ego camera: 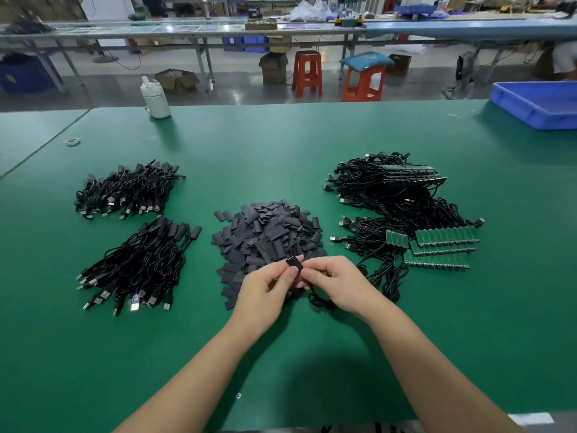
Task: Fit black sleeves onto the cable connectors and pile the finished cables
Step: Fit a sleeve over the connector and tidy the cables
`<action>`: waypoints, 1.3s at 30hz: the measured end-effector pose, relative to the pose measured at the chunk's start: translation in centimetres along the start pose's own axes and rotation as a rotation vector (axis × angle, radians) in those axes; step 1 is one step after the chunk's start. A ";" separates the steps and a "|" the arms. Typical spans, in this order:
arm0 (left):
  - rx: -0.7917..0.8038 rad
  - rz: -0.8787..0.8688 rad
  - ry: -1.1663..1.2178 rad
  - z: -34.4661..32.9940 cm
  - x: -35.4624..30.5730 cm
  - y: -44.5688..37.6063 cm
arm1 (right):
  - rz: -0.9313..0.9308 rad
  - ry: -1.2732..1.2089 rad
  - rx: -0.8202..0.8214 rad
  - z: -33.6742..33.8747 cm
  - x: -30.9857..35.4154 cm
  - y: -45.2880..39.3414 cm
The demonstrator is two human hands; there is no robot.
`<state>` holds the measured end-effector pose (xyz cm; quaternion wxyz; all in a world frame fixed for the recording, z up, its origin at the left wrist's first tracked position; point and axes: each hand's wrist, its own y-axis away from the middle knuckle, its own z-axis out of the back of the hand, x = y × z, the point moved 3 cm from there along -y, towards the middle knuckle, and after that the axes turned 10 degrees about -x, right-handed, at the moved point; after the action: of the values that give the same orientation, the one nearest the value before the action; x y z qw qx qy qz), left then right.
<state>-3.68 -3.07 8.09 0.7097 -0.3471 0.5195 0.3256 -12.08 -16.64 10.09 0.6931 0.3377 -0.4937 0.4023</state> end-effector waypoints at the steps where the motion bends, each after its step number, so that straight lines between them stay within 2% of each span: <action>1: 0.010 0.007 0.032 0.0 -0.1 0.0 | 0.012 -0.007 -0.001 0.0 0.2 0.1; 4: 0.121 0.091 0.165 -0.2 -0.4 0.3 | -0.034 -0.226 -0.054 0.1 0.7 -0.1; 7: 0.251 0.131 0.171 -1.3 -0.3 1.1 | -0.067 -0.465 -0.122 0.2 1.7 -0.7; 11: 0.189 0.224 0.278 -2.0 -0.6 1.5 | -0.048 -0.531 -0.148 -0.1 2.7 -1.5; 14: 0.081 0.256 0.274 -0.7 -1.2 0.7 | -0.037 -0.390 -0.206 0.2 2.1 -2.3; 16: -0.023 0.225 0.112 1.6 -1.1 -0.5 | -0.002 -0.007 -0.294 1.3 1.0 -2.7; 19: -0.194 0.118 -0.368 6.9 -0.4 -3.3 | 0.012 0.583 -0.389 3.7 -1.2 -2.9; 23: -0.344 0.083 -0.959 15.0 1.8 -6.8 | -0.045 0.837 -0.571 8.3 -4.4 -3.1; 25: -0.359 0.145 -1.188 18.6 3.6 -7.7 | -0.156 0.884 -0.661 10.8 -6.0 -2.8; 28: -0.290 0.315 -1.341 22.0 6.2 -7.8 | -0.372 0.847 -0.710 12.9 -8.2 -2.2; 30: -0.305 0.321 -1.382 22.7 6.9 -7.6 | -0.456 0.748 -0.698 13.3 -9.2 -2.1; 35: -0.432 -0.033 -1.392 20.1 6.0 -7.2 | -0.493 0.450 -0.749 13.3 -9.3 -2.5; 37: -0.423 -0.143 -1.348 18.2 5.5 -7.2 | -0.508 0.273 -0.806 13.2 -9.3 -2.7; 39: -0.378 -0.239 -1.317 16.1 4.9 -7.1 | -0.515 0.096 -0.792 13.1 -9.1 -2.8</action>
<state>11.59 6.90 7.99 0.8354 -0.2499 -0.1267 0.4728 -16.68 -31.24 4.90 0.8677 0.1398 -0.4768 0.0133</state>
